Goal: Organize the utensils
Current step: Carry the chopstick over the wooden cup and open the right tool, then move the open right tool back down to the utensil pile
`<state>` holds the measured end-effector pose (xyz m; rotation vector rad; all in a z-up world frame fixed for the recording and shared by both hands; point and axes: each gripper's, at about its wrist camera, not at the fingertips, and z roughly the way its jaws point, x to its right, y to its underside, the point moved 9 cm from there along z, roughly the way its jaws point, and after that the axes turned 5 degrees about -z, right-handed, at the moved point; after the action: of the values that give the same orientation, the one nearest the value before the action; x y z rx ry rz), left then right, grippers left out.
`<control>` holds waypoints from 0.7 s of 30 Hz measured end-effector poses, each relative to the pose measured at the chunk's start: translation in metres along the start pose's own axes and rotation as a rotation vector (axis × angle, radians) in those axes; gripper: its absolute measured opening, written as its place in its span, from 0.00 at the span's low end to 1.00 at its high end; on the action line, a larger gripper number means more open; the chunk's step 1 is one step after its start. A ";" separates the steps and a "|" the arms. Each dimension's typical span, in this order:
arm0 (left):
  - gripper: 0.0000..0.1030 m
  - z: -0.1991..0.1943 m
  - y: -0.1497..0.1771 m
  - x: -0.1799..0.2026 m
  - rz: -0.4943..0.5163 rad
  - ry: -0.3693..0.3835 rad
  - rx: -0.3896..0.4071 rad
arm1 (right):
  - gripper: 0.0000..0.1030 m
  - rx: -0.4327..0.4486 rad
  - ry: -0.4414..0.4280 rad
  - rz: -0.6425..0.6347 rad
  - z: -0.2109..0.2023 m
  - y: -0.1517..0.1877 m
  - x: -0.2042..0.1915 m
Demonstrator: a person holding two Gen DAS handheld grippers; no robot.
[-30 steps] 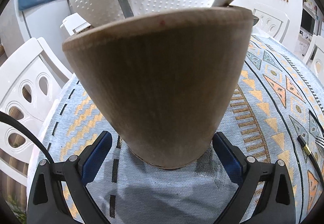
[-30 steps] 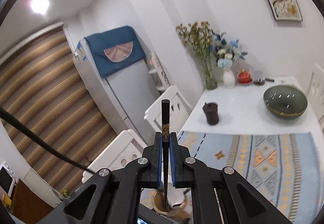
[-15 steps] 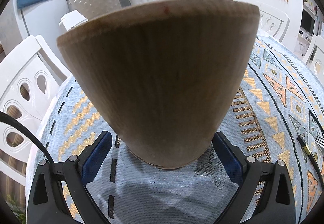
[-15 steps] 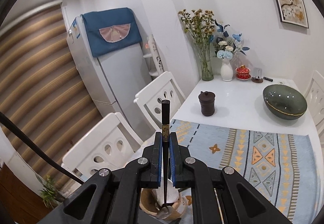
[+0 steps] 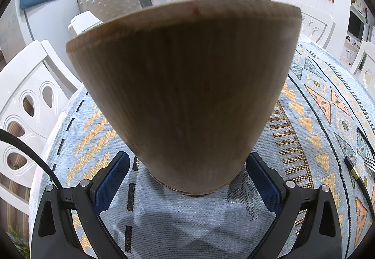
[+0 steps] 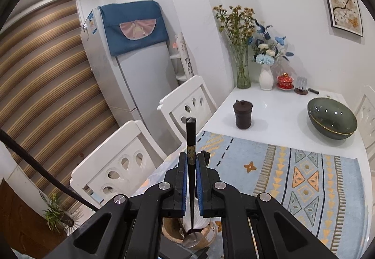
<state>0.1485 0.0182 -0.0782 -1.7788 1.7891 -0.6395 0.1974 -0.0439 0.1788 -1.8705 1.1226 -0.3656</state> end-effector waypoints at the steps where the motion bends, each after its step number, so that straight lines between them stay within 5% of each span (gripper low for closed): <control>1: 0.98 0.000 0.000 0.000 0.000 0.000 0.000 | 0.07 -0.005 -0.007 0.005 0.000 0.000 0.001; 6: 0.98 0.000 0.000 0.000 0.000 0.001 -0.001 | 0.32 0.014 -0.019 0.043 -0.011 -0.006 0.009; 21: 0.98 0.002 -0.001 -0.001 -0.003 0.003 -0.003 | 0.33 0.082 0.072 0.175 -0.071 -0.011 0.070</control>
<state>0.1506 0.0188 -0.0794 -1.7831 1.7908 -0.6413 0.1966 -0.1380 0.2144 -1.6845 1.2905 -0.3754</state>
